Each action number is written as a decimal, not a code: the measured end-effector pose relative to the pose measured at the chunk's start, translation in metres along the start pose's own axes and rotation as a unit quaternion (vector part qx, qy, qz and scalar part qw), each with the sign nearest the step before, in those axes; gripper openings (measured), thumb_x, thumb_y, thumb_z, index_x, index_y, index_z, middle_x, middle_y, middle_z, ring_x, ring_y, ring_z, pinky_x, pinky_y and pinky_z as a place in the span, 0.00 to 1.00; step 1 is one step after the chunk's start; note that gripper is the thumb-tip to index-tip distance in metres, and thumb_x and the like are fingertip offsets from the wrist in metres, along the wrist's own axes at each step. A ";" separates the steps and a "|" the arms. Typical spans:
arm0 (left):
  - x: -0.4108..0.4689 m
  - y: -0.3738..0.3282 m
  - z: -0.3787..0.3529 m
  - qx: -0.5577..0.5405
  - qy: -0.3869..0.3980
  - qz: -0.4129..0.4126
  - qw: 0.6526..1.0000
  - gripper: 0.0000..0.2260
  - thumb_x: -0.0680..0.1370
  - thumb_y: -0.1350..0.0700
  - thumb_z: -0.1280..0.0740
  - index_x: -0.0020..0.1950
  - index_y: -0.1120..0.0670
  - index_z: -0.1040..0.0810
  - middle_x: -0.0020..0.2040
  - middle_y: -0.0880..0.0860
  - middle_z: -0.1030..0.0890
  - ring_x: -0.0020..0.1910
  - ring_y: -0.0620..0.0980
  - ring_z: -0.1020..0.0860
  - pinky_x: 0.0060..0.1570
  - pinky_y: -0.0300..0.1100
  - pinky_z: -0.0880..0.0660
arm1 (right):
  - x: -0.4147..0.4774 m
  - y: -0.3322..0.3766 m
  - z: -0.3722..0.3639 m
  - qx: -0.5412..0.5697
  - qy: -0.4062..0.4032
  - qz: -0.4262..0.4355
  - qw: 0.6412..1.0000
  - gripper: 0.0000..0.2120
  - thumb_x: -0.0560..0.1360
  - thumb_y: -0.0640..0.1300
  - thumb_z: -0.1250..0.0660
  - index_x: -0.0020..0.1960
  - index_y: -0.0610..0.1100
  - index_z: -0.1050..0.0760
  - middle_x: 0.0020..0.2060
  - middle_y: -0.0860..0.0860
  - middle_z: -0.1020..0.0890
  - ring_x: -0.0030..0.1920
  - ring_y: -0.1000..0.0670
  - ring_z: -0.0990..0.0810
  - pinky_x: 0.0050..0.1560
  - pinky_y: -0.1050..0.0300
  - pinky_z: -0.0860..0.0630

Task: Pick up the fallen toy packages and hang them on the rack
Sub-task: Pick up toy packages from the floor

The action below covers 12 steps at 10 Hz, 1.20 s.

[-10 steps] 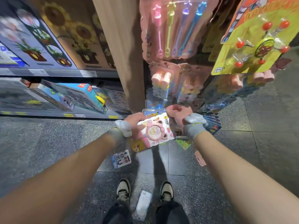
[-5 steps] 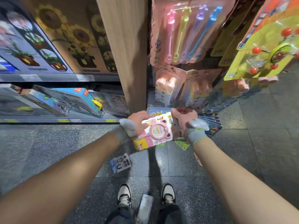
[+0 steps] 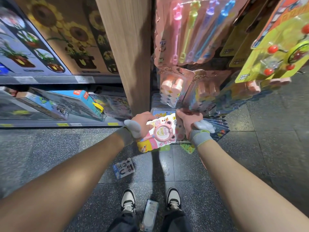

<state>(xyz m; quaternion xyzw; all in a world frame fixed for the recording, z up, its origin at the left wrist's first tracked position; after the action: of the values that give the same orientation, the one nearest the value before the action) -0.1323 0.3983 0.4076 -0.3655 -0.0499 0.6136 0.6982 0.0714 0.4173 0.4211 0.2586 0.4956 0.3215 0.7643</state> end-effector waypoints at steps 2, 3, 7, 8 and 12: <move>0.004 -0.002 0.003 0.015 0.006 0.000 1.000 0.18 0.80 0.61 0.35 0.70 0.53 0.26 0.63 0.52 0.26 0.63 0.54 0.27 0.60 0.41 0.34 | -0.024 0.011 0.005 0.039 -0.005 -0.011 0.999 0.42 0.65 0.61 0.24 0.69 0.37 0.33 0.58 0.45 0.23 0.57 0.44 0.22 0.58 0.54 0.28; 0.006 -0.006 0.003 0.006 -0.003 -0.002 1.000 0.18 0.80 0.61 0.34 0.70 0.53 0.25 0.66 0.52 0.26 0.65 0.54 0.28 0.65 0.45 0.33 | -0.012 0.005 0.006 0.058 -0.017 -0.023 0.998 0.28 0.68 0.52 0.23 0.61 0.41 0.29 0.57 0.39 0.21 0.57 0.38 0.21 0.56 0.52 0.25; 0.014 -0.004 -0.002 0.042 0.009 0.015 0.999 0.18 0.80 0.61 0.35 0.70 0.51 0.27 0.66 0.50 0.27 0.64 0.51 0.27 0.61 0.40 0.33 | -0.005 -0.001 0.001 0.002 0.011 -0.025 1.000 0.41 0.67 0.52 0.23 0.71 0.35 0.37 0.64 0.40 0.25 0.61 0.37 0.24 0.62 0.42 0.26; 0.017 -0.003 -0.003 0.060 0.020 0.018 0.998 0.19 0.80 0.60 0.36 0.71 0.50 0.27 0.68 0.50 0.28 0.65 0.51 0.28 0.63 0.42 0.33 | 0.001 -0.006 -0.001 -0.058 0.011 -0.003 0.998 0.45 0.59 0.64 0.25 0.69 0.41 0.31 0.61 0.45 0.21 0.58 0.41 0.22 0.62 0.42 0.26; 0.022 0.001 -0.002 0.111 0.061 0.071 0.989 0.18 0.80 0.56 0.37 0.69 0.43 0.29 0.68 0.46 0.26 0.65 0.52 0.27 0.65 0.51 0.30 | -0.004 -0.007 -0.012 -0.022 0.104 0.091 0.990 0.09 0.74 0.41 0.31 0.53 0.48 0.20 0.38 0.53 0.19 0.35 0.52 0.22 0.30 0.67 0.25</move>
<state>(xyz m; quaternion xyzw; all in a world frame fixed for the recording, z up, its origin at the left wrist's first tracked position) -0.1265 0.4169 0.3972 -0.3251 0.0877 0.6400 0.6907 0.0603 0.4104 0.4142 0.2510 0.5401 0.4254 0.6814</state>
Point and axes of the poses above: each hand's wrist, its own x-axis towards the middle knuckle, its own z-axis out of the back of the hand, y = z × x, the point moved 3 cm from there along x, towards the middle knuckle
